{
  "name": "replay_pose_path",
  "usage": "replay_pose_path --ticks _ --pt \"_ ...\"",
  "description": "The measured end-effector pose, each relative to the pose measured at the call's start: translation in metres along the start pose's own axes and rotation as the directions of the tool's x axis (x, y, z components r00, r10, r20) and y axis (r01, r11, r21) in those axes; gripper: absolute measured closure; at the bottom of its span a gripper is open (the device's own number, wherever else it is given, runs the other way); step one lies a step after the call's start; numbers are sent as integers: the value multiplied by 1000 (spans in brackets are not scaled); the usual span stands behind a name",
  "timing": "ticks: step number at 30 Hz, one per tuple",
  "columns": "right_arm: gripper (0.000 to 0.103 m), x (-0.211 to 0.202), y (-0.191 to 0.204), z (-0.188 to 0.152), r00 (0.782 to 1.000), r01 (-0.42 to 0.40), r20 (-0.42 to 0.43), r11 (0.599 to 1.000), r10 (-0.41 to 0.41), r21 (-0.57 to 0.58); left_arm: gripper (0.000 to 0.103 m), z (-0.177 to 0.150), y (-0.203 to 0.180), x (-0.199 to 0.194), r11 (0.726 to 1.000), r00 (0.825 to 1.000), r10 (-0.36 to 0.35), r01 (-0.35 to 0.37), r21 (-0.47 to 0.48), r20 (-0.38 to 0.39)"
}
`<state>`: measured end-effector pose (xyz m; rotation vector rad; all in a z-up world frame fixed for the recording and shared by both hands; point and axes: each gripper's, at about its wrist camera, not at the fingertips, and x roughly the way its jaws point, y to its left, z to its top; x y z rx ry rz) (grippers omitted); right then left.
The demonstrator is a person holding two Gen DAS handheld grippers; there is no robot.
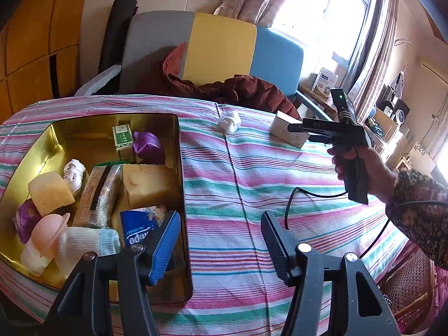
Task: Organize objects
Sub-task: 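Move both grippers back over the table toward the cream box and plastic bag, then grasp the cream-coloured box with the right gripper while the left gripper grasps the clear plastic bag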
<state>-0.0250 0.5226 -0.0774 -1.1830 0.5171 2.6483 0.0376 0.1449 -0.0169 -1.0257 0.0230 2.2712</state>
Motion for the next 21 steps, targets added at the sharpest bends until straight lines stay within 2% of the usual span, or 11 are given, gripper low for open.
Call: replay_pose_path --ticks 2,4,6,8,9,10,14,16,19,21 --pt "15 -10 15 -12 996 -94 -8 995 94 -33 42 1 -3 5 1000 1000 -5 5 2 -12" --pt "14 -20 29 -18 994 -106 11 989 108 -100 42 2 -6 10 1000 1000 -14 14 3 -24" --pt "13 -29 33 -14 996 -43 70 987 55 -158 42 3 -9 14 1000 999 -17 17 9 -35" --pt "3 -32 33 -2 990 67 139 978 -39 -199 42 3 -14 16 1000 999 -19 20 23 -42" --pt "2 -29 32 5 983 119 162 969 -85 -216 42 3 -15 17 999 999 -16 17 29 -44" --pt "2 -25 28 12 980 148 167 963 -111 -227 42 3 -16 17 999 999 -15 16 33 -44" --pt "3 7 21 29 982 176 107 948 -152 -264 42 5 -19 17 999 999 -6 9 47 -51" --pt "9 22 17 28 982 186 72 946 -173 -264 42 7 -19 17 999 998 -6 9 48 -55" --pt "27 35 9 25 990 143 29 965 -140 -219 42 10 -21 20 998 998 -3 7 60 -60" --pt "39 33 6 21 994 109 32 978 -105 -180 42 14 -23 24 997 998 -7 12 71 -65"
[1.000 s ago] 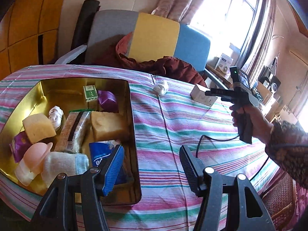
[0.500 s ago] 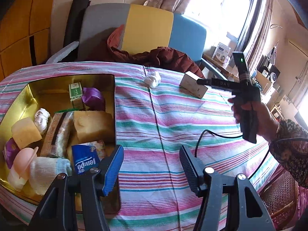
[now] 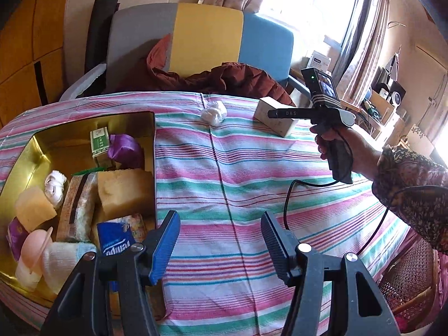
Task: Organize objects
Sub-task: 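Grasp the cream-coloured box with the right gripper while the left gripper grasps the clear plastic bag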
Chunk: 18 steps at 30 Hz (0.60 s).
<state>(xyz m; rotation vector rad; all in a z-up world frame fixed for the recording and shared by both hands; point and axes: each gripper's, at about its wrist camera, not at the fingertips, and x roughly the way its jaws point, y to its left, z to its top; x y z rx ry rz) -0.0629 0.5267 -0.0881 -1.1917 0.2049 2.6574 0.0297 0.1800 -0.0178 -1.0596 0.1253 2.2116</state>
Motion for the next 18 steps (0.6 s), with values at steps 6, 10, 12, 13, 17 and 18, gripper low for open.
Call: replay_pose_path --ticks 6,10,12,13,17,18 --pt "52 -12 4 -16 999 -24 37 996 21 87 42 26 -9 21 1000 1000 -23 23 4 -10" --pt "52 -19 14 -35 997 35 59 997 -39 76 42 54 -21 44 999 1000 -26 27 39 -14" --pt "53 -16 19 -46 997 63 34 996 -65 63 42 69 -28 60 997 1000 -4 6 74 -26" --pt "53 -18 19 -47 996 76 42 995 -79 68 42 76 -31 70 996 1000 6 -3 87 -29" --pt "53 -21 7 -49 993 101 54 987 -109 124 42 108 -34 108 995 998 38 -33 91 -51" --pt "53 -20 3 -50 993 101 51 984 -110 145 42 115 -34 117 995 998 43 -38 89 -46"
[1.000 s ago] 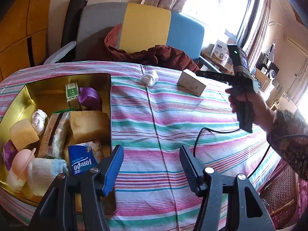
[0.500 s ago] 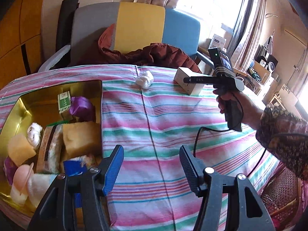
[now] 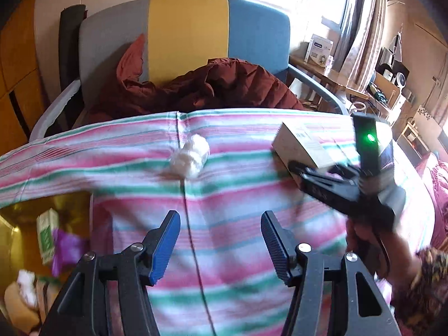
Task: Organize objects
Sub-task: 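Grasp the cream-coloured box with the right gripper while the left gripper grasps the clear plastic bag, then carry the cream box and clear plastic bag over the gold tray with both grippers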
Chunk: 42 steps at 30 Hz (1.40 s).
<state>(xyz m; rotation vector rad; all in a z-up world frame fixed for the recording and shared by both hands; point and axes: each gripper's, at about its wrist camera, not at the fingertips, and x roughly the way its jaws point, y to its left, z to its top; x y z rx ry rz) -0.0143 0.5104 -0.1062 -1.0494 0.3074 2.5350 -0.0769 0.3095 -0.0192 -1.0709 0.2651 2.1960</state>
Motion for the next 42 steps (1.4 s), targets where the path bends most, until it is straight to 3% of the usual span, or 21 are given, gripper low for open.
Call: replay_pose_path --ticks 9,17,23,29,42 --pt "53 -2 -14 -3 1000 0 21 998 -1 69 41 45 7 86 978 980 192 -187 94 -47" --pt "53 0 -12 -4 1000 5 21 998 -7 62 41 51 21 123 975 972 216 -209 79 -89" --pt "53 0 -11 -4 1000 13 24 998 -15 57 42 49 26 127 979 978 205 -205 16 -36" --pt "53 0 -10 -5 999 29 28 998 -30 51 65 42 27 124 984 984 176 -176 5 0" --pt "53 -3 -17 -6 995 93 38 992 -97 81 66 3 15 76 985 980 173 -173 -6 96"
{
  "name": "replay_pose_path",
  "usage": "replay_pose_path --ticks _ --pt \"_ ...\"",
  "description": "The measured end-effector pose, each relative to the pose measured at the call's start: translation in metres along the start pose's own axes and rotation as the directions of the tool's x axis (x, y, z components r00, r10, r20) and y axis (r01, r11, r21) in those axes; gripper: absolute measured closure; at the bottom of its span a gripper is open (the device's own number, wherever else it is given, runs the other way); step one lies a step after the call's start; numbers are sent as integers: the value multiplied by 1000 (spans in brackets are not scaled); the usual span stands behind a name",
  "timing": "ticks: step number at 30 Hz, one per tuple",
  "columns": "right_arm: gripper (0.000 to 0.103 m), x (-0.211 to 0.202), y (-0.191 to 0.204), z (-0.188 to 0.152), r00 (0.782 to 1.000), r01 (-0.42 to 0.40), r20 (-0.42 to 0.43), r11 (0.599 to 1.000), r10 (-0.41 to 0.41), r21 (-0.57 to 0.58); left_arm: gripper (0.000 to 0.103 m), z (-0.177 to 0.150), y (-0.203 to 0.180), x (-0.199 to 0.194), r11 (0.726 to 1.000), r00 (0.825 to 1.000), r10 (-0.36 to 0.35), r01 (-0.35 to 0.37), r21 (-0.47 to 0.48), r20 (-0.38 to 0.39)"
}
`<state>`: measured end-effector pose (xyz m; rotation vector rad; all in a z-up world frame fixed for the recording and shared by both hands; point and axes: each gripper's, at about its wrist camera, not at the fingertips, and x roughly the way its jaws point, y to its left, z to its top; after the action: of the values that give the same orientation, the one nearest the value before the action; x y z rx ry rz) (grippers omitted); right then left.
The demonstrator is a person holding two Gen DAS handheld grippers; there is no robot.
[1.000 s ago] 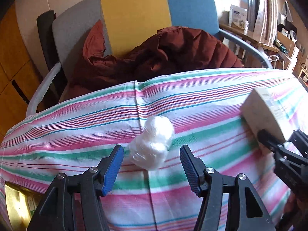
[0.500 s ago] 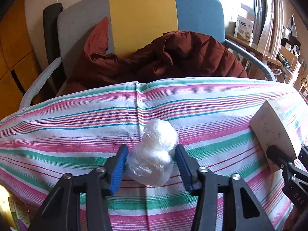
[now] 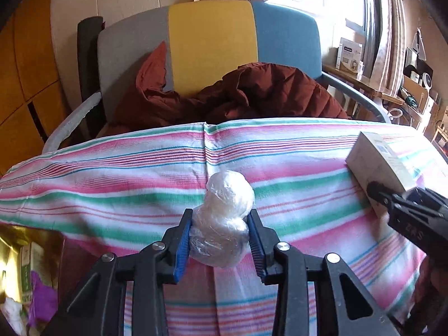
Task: Organize objects
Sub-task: 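Carry the cream box and clear plastic bag over the gold tray with both grippers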
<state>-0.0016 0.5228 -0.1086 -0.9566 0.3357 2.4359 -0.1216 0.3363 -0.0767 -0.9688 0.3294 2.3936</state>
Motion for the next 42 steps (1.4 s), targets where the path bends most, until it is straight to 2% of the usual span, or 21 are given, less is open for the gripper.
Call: replay_pose_path --ticks 7,14,18,21,25,29,33,40,42 --pt "53 -21 13 0 995 40 97 997 -34 -62 66 -27 15 -39 993 998 -58 57 -100 -10" --pt "53 -32 29 -3 990 58 135 990 -40 -132 66 -46 36 -94 982 993 -107 115 -150 59" --pt "53 -37 31 -6 988 53 150 988 -31 -146 66 -48 67 -118 969 992 -86 106 -221 96" --pt "53 -39 32 -8 987 59 157 987 -35 -150 66 -50 100 -135 949 991 -56 90 -302 122" --pt "53 -41 35 -11 987 75 151 984 -50 -164 66 -56 144 -145 925 993 7 39 -377 121" --pt "53 -44 42 -15 987 86 148 976 -56 -200 66 -71 189 -144 886 995 61 -19 -463 75" --pt "53 -45 50 -18 987 99 146 965 -64 -244 66 -89 228 -141 834 994 104 -75 -546 22" --pt "53 -43 56 -21 987 116 137 954 -81 -276 65 -108 281 -130 744 988 139 -145 -652 -62" --pt "53 -42 56 -21 988 121 131 955 -88 -272 60 -114 294 -127 708 990 117 -138 -693 -78"
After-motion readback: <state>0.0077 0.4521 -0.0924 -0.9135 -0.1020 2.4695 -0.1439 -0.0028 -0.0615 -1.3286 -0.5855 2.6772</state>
